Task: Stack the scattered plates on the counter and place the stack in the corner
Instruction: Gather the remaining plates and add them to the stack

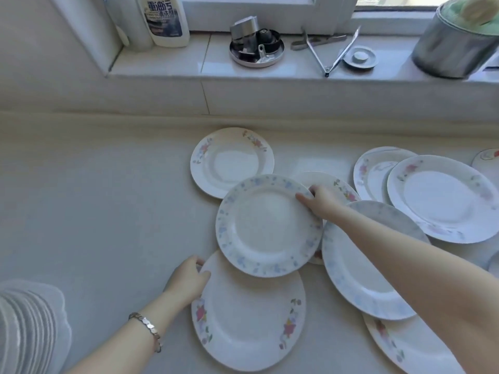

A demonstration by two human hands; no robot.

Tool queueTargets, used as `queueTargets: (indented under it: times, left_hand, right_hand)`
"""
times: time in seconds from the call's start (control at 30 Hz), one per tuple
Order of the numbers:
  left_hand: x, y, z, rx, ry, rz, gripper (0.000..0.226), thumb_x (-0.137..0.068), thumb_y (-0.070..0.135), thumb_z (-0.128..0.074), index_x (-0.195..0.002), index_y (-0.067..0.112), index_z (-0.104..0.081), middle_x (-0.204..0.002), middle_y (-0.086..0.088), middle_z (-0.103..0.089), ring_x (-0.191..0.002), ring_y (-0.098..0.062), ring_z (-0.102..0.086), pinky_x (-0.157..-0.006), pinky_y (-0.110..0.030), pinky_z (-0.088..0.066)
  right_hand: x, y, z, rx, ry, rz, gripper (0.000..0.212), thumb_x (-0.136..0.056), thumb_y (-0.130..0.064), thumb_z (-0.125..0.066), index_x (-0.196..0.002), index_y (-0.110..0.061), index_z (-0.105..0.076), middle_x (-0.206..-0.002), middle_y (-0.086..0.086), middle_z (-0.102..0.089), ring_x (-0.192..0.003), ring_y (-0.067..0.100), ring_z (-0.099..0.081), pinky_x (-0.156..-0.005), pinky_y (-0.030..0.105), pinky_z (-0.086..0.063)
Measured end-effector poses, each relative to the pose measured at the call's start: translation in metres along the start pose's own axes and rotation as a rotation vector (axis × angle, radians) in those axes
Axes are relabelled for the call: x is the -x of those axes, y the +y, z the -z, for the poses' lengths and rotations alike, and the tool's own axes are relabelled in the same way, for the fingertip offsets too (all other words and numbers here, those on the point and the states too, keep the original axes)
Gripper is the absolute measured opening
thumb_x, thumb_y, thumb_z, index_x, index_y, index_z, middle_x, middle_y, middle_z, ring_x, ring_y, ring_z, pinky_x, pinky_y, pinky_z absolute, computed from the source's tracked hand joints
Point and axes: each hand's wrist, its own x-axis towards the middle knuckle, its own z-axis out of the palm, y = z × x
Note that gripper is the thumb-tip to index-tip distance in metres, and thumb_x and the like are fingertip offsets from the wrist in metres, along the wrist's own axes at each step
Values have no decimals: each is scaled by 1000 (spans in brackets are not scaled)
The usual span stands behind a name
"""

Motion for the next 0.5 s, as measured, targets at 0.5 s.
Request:
queueTargets:
  times: [0.5]
  left_hand:
    - [16, 60, 8, 1136, -173, 8, 45, -91, 54, -39, -106, 21, -65, -119, -8, -67, -104, -25, -64, -92, -43, -49]
  right_hand:
    - [116, 25, -3, -842, 220, 19, 26, -88, -22, -61, -67, -14, -46, -67, 6, -59, -55, 16, -56, -50, 23, -46]
